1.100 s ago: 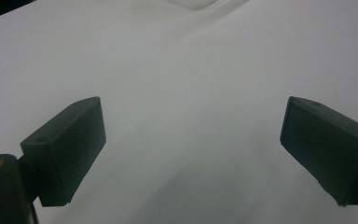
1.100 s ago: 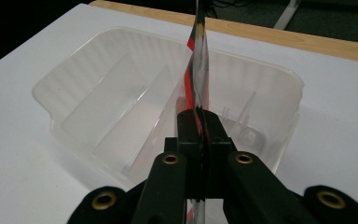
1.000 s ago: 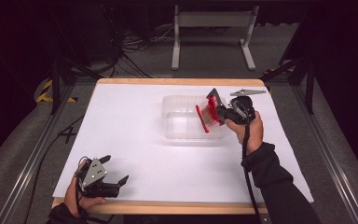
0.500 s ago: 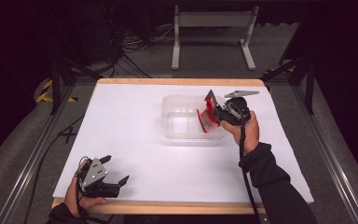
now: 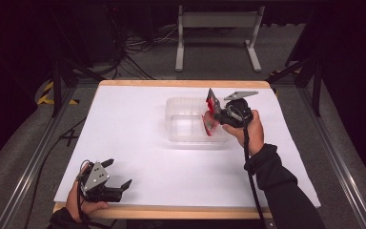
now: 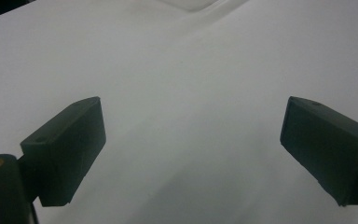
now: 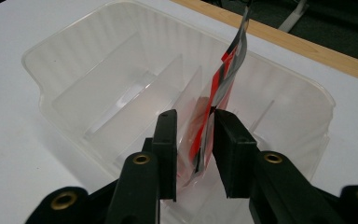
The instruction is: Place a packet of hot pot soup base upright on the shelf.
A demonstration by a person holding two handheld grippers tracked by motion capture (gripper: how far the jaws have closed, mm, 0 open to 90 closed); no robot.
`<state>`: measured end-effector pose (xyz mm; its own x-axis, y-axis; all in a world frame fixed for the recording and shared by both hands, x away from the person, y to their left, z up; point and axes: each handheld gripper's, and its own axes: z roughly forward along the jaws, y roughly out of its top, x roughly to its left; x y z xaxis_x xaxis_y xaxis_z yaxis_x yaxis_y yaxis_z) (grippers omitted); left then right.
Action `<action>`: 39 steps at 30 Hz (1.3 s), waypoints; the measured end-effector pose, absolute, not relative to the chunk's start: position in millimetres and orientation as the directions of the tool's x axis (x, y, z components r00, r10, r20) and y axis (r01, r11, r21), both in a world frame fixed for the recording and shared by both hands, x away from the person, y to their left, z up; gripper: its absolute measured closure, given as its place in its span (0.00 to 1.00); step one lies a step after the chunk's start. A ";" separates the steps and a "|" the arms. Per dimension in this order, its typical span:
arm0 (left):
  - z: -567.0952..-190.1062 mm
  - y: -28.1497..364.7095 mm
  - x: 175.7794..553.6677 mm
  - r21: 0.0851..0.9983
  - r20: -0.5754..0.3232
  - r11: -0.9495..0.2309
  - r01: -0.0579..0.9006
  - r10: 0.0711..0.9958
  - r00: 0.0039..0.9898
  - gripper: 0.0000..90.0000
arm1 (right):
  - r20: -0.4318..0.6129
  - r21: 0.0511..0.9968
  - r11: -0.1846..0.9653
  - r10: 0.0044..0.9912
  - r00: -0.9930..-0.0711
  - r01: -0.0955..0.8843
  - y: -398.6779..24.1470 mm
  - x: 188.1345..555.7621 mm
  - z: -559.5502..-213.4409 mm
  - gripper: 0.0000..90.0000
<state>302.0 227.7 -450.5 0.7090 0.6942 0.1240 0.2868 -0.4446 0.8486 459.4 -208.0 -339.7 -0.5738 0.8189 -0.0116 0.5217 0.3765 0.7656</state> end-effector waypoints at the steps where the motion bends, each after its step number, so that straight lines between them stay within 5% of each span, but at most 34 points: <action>1: -450.4 227.3 302.0 0.846 0.126 -0.448 0.289 0.694 0.709 0.08 | -0.008 0.762 0.377 0.818 -0.575 0.526 -210.0 459.5 -338.9 0.74; 39: -450.6 226.5 302.1 0.843 0.127 -0.452 0.291 0.694 0.708 0.08 | -0.050 0.753 0.433 0.788 -0.613 0.495 -226.1 439.2 -324.5 0.74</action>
